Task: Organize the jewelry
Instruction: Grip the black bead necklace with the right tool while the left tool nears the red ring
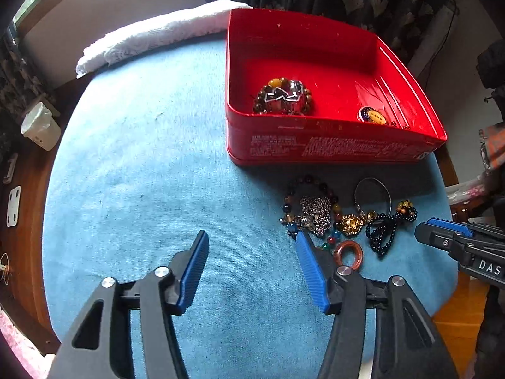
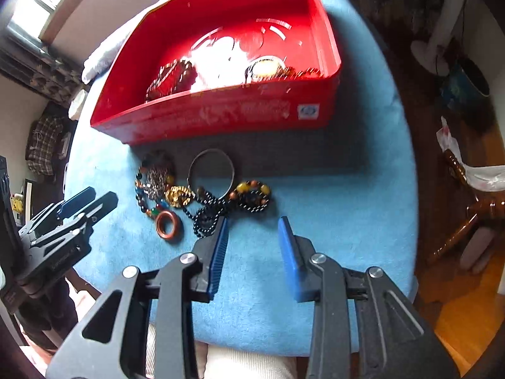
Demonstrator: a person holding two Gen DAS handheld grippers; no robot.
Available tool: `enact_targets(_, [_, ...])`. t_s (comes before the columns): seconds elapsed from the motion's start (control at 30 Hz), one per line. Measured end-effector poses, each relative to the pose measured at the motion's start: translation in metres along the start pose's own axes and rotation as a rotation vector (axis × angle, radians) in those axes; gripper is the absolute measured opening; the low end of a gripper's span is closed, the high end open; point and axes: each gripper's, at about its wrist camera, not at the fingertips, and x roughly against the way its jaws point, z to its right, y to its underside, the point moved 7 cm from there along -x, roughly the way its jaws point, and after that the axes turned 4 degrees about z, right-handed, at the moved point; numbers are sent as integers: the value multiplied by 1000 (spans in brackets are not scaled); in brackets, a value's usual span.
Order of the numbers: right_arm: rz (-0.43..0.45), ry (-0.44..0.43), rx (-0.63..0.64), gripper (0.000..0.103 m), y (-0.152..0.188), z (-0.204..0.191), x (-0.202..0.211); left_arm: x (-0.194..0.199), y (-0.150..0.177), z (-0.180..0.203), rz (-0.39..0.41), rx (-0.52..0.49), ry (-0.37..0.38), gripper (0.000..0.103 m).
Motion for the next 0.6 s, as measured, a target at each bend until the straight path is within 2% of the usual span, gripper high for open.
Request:
enact_targets(0.1, [-14, -16, 13, 29, 3, -10, -5, -6, 4, 2, -17, -6, -1, 52])
enact_targets(0.23, [-38, -34, 27, 22, 2, -17, -12, -11, 6, 1, -25, 2, 2, 49])
enact_targets(0.4, [-61, -37, 23, 21, 2, -21, -22, -14, 8, 2, -31, -1, 7, 49])
enact_targets(0.6, [-60, -30, 30, 11, -1, -21, -27, -18, 8, 5, -36, 0, 14, 49])
